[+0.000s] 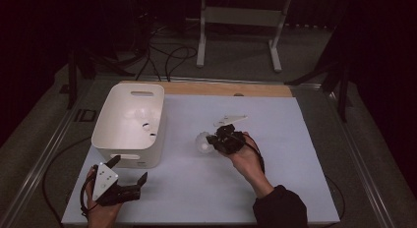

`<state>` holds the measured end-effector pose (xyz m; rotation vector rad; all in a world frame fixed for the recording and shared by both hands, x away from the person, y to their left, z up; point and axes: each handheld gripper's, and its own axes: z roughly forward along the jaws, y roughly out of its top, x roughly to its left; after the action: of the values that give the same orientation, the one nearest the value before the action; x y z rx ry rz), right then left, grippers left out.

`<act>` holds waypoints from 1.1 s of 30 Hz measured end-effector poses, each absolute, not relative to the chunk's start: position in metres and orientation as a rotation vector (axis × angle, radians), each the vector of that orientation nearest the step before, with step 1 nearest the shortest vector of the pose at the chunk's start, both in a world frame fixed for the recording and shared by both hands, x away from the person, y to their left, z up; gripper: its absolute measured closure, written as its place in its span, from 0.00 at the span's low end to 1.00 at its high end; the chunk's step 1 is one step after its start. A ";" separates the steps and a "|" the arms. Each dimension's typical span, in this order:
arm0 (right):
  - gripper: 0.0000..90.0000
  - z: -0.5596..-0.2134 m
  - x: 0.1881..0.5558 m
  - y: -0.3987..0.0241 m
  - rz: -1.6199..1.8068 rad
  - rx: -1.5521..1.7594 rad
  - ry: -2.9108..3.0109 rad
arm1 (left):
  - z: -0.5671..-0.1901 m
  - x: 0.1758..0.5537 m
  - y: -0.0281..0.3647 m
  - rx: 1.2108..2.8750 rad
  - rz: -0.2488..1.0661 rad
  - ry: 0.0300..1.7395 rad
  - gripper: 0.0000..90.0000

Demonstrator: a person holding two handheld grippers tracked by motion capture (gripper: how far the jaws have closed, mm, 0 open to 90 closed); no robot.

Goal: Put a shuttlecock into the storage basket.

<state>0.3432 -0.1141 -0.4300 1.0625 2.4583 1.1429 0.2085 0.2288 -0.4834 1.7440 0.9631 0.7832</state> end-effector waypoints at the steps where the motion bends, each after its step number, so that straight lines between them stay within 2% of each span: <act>1: 0.99 -0.429 0.343 -0.114 1.143 1.062 2.456 | -0.483 0.208 0.229 1.744 0.783 0.963 0.00; 33: 0.99 -0.413 0.350 -0.111 1.187 1.068 2.398 | -0.483 0.208 0.229 1.746 0.783 0.964 0.00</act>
<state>0.3496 -0.1110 -0.4131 1.0679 2.3981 1.1873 0.2084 0.2289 -0.4833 1.7463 0.9636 0.7826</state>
